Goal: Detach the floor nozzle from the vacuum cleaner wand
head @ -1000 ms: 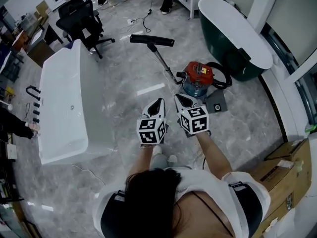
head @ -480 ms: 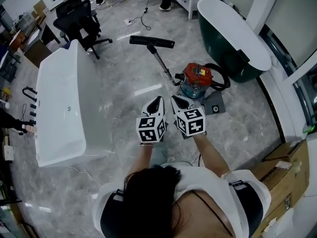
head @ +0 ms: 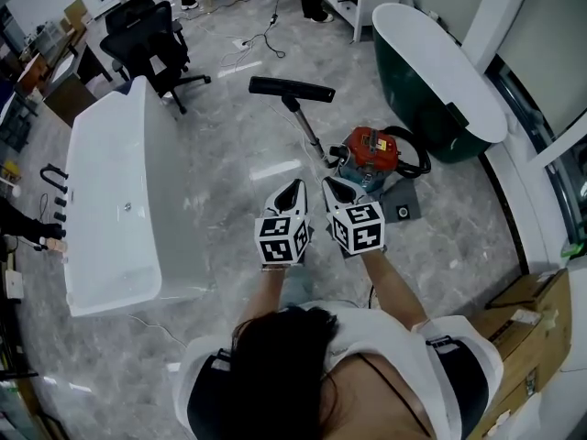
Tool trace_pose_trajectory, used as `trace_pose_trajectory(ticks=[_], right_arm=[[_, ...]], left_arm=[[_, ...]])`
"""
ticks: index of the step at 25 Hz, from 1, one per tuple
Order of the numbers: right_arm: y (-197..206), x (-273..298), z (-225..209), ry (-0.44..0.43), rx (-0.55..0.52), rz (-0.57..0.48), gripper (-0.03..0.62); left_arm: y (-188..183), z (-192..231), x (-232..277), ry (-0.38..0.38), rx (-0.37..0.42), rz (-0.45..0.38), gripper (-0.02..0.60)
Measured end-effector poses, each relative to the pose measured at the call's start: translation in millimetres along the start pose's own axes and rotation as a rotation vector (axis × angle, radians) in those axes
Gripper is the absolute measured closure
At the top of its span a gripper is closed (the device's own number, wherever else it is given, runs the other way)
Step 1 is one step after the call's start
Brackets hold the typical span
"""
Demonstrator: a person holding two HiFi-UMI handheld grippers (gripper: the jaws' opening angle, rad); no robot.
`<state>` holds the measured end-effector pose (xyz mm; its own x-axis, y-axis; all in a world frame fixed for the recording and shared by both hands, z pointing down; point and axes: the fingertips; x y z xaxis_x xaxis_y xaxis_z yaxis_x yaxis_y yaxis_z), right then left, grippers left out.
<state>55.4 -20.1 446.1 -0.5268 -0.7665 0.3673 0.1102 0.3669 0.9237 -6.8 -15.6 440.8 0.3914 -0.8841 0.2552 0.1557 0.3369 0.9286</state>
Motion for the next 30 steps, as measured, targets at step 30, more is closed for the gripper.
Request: trace_pose_trajectory(ticks=[30], right_arm=[[-40,121,-37,0.062,-0.035,0.041,0.579]], left_arm=[[-32,86,103,0.034,0.012,0.066,0.572]])
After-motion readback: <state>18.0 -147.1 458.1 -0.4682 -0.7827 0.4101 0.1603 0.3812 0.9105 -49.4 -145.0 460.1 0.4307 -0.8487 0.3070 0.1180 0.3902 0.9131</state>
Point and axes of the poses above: the fingertips, and each gripper's own axes: x forward along the fingers, z to its left, y out of its underside
